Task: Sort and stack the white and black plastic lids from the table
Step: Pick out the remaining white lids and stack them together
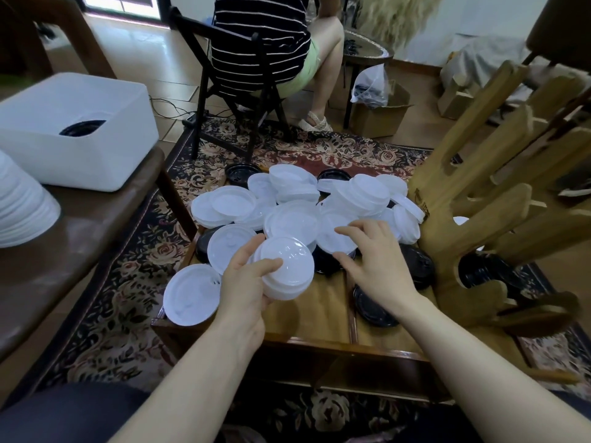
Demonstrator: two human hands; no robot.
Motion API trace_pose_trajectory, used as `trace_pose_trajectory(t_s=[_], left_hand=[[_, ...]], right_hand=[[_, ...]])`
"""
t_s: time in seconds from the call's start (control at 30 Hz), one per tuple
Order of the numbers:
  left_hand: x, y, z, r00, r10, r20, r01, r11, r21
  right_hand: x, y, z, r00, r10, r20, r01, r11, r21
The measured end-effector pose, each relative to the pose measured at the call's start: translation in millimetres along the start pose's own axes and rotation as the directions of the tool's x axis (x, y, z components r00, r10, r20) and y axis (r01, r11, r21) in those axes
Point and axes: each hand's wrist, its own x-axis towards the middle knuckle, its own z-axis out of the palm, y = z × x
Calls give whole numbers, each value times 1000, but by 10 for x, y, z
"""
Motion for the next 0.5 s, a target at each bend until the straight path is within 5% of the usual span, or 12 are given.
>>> trace_pose_trajectory(t_s=[0.23,0.5], left_hand=[[59,73,-31,998,-33,-60,28,996,-79],[59,90,-44,997,-46,-56,42,997,-71]], right_hand=[[279,-137,178,948,-314,55,319,942,-108],[239,-132,195,944,-324,-64,318,944,-91]])
